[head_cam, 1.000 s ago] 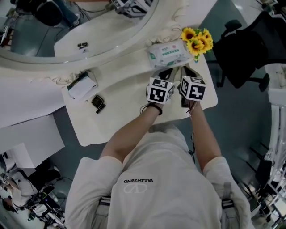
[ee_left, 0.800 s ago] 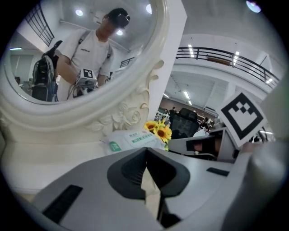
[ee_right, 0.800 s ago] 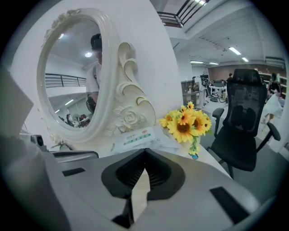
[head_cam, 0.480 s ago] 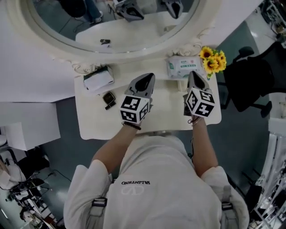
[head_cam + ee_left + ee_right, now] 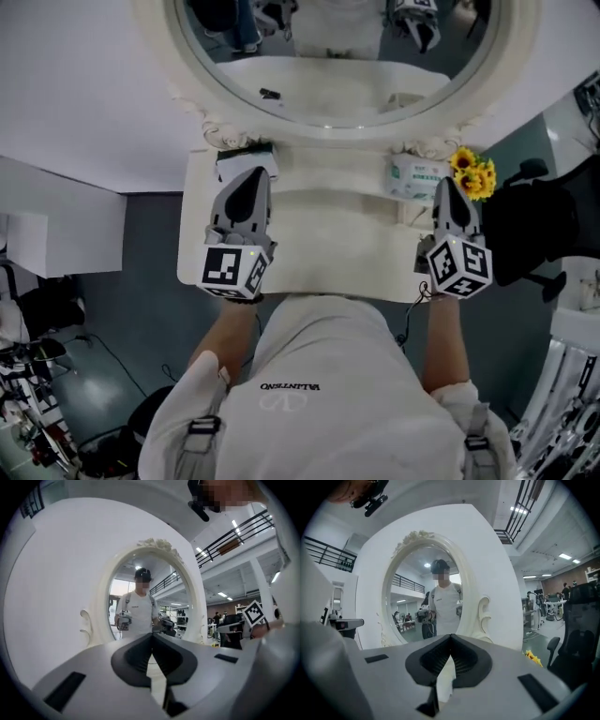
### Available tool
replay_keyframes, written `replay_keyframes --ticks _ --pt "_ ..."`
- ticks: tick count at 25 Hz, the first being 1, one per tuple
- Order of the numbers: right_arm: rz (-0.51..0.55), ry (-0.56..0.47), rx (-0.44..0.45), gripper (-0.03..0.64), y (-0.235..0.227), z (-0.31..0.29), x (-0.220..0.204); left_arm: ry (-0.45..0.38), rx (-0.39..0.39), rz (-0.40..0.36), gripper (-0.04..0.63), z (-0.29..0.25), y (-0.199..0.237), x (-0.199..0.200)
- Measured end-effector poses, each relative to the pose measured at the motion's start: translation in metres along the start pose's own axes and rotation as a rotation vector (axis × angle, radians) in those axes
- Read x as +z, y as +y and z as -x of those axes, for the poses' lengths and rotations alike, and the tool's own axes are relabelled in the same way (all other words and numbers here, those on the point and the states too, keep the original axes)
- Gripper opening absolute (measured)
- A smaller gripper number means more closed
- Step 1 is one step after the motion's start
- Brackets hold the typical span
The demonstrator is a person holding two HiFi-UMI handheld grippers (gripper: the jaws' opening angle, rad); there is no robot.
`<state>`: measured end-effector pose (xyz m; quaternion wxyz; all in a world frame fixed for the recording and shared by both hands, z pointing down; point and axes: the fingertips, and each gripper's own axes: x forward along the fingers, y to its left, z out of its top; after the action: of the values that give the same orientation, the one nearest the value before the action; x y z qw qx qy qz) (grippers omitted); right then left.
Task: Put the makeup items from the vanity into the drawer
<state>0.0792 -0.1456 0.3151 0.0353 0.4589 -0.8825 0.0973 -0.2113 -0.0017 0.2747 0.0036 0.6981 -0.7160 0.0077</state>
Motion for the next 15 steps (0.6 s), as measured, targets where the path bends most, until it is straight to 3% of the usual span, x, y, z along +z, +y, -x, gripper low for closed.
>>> replay_keyframes --ticks 9,15 --pt "0.031 -0.104 0.092 0.009 0.044 -0.001 0.041 -0.088 0.138 -0.032 0.000 0.043 0.047 0.025" --pt "0.042 -0.107 0.103 0.009 0.053 0.003 0.041 -0.078 0.142 -0.045 0.000 0.046 0.056 0.021"
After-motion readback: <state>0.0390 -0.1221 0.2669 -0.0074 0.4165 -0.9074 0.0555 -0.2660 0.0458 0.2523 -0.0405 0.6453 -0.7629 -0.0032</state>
